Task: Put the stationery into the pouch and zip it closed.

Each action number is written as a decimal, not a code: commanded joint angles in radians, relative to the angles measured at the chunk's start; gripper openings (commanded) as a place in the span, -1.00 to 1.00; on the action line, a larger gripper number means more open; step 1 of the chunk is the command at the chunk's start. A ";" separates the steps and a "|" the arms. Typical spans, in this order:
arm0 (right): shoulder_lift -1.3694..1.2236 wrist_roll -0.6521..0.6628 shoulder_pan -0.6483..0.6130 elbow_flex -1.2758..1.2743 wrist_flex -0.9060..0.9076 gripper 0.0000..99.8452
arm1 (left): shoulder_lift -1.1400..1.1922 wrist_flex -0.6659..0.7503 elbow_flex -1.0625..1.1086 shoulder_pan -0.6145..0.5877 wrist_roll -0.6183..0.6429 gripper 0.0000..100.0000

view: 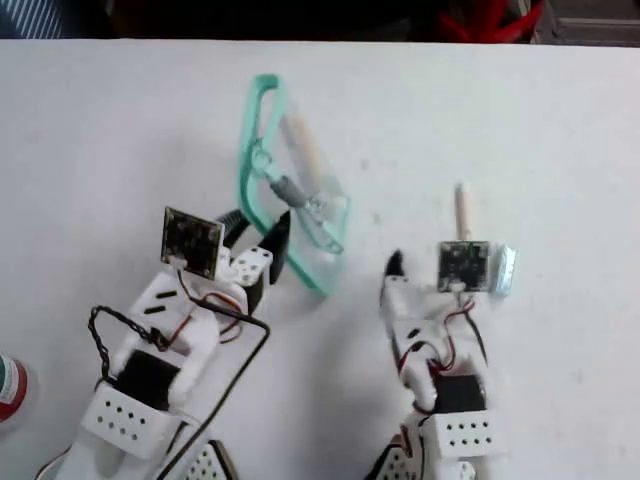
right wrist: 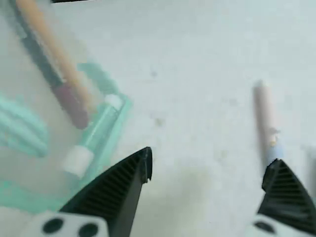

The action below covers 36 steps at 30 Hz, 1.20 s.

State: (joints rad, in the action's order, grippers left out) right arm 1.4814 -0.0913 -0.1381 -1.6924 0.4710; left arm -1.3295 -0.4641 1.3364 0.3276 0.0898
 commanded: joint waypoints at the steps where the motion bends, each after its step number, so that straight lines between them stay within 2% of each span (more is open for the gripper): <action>1: 0.005 0.028 0.028 -0.003 0.024 -0.30 | -0.010 0.028 -0.026 0.007 0.000 -0.71; 9: -0.001 0.026 0.016 -0.003 0.050 -0.30 | -0.010 0.028 -0.026 0.007 0.000 -0.71; 13: 0.001 0.018 0.010 -0.003 0.145 -0.33 | -0.010 0.028 -0.026 0.007 0.000 -0.71; 15: 0.007 0.017 0.010 -0.003 0.157 -0.47 | -0.010 0.028 -0.026 0.007 0.000 -0.71; 19: 0.007 0.028 0.019 -0.003 0.074 -0.99 | -0.010 0.028 -0.026 0.007 0.000 -0.71; 20: 0.007 0.035 0.025 -0.003 0.058 -0.95 | -0.010 0.028 -0.026 0.007 0.000 -0.71; 28: -0.001 0.068 0.067 -0.003 0.064 -0.24 | -0.010 0.028 -0.026 0.007 0.000 -0.70; 30: 0.007 0.068 0.053 -0.003 0.119 -0.23 | -0.010 0.028 -0.026 0.007 0.000 -0.70; 32: 0.007 0.068 0.022 -0.003 0.148 -0.39 | -0.010 0.028 -0.026 0.007 0.000 -0.70; 35: 0.007 0.077 0.018 0.002 0.130 -0.89 | -0.010 0.028 -0.026 0.007 0.000 -0.70; 36: 0.007 0.083 0.021 0.003 0.094 -1.00 | -0.010 0.028 -0.026 0.007 0.000 -0.70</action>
State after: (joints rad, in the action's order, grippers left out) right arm 1.4814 -0.0315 -0.1135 -1.6924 0.6091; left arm -1.3295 -0.4641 1.3364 0.3276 0.0898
